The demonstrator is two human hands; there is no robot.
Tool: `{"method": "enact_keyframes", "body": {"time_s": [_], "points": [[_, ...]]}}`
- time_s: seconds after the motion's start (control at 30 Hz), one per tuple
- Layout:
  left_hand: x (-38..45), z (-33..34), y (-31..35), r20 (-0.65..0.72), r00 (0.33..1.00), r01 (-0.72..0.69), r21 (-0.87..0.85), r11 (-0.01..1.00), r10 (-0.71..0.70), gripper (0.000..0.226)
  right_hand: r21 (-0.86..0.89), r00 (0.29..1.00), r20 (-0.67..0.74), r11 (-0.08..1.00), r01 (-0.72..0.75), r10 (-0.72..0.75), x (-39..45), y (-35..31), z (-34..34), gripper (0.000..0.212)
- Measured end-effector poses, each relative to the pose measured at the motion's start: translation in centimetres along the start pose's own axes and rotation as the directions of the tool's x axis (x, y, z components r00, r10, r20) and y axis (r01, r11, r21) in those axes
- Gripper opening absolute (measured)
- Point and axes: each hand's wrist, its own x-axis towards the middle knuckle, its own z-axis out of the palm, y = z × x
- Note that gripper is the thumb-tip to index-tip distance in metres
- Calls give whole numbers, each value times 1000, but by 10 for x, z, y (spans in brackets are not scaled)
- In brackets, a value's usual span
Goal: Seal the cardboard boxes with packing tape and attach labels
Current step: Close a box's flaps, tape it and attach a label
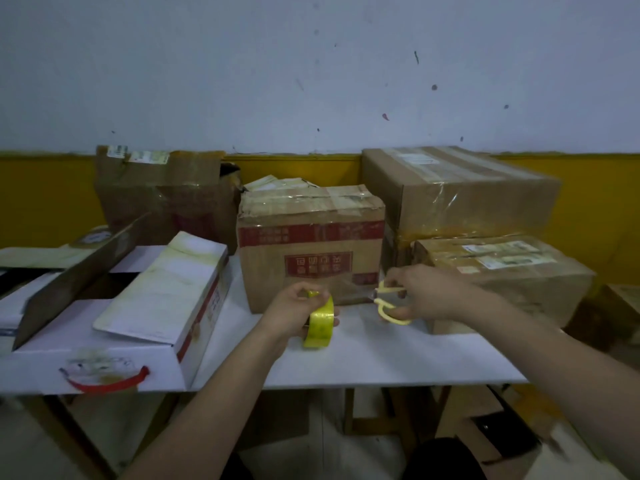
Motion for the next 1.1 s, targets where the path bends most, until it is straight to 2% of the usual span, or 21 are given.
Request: {"method": "enact_keyframes", "body": {"time_s": [0.03, 0.1, 0.2, 0.27, 0.33, 0.37, 0.4, 0.47, 0.53, 0.6, 0.73, 0.83, 0.93, 1.03, 1.1], "points": [[0, 0, -1, -3, 1000, 1, -1, 1000, -1, 26, -73, 999, -26, 997, -22, 20, 2, -2, 9, 38], [0, 1, -2, -4, 1000, -2, -6, 1000, 2, 26, -110, 999, -9, 993, -47, 46, 15, -4, 29, 40], [0, 5, -4, 7, 1000, -21, -17, 1000, 21, 27, -183, 990, 97, 979, -85, 104, 36, -9, 60, 24], [-1, 5, -5, 17, 999, -27, -30, 999, 28, 26, -259, 977, 184, 964, -59, 109, 41, -10, 70, 25], [-2, 5, -6, 46, 998, -29, -45, 999, 31, 27, -309, 988, 141, 951, -12, 58, 41, -11, 66, 26], [-3, 4, -7, 70, 997, -31, -39, 999, 33, 29, -280, 998, 63, 960, -13, 32, 42, -13, 61, 26], [-3, 3, -8, 97, 995, -35, -26, 999, 37, 32, -164, 999, -50, 986, -21, 12, 42, -16, 57, 27], [-4, 1, -11, 147, 987, -61, -2, 998, 61, 37, 221, 969, -246, 974, 46, 10, 44, -28, 49, 30], [-7, 1, -12, 190, 978, -88, 16, 996, 84, 41, 504, 971, -233, 861, 74, 53, 47, -47, 39, 36], [-11, -1, -12, 216, 972, -95, 24, 995, 88, 42, 612, 980, -168, 791, 23, 102, 49, -63, 37, 33], [-24, -9, -10, 221, 972, -102, 68, 992, 85, 36, 542, 948, -266, 840, -1, 173, 50, -84, 34, 32], [-41, -15, -10, 202, 976, -98, 100, 990, 77, 19, 384, 945, -298, 923, -8, 132, 44, -105, 34, 38], [-58, -17, -12, 104, 994, -37, 30, 999, 34, 13, 299, 950, -303, 954, 25, 70, 31, -131, 32, 35], [-77, -21, -15, 12, 1000, 28, -118, 993, -27, 13, 333, 951, -309, 938, 93, 16, 18, -150, 35, 28], [-88, -25, -19, -23, 998, 48, -134, 990, -52, 24, 407, 942, -334, 902, 146, -2, 10, -156, 38, 27]]}}
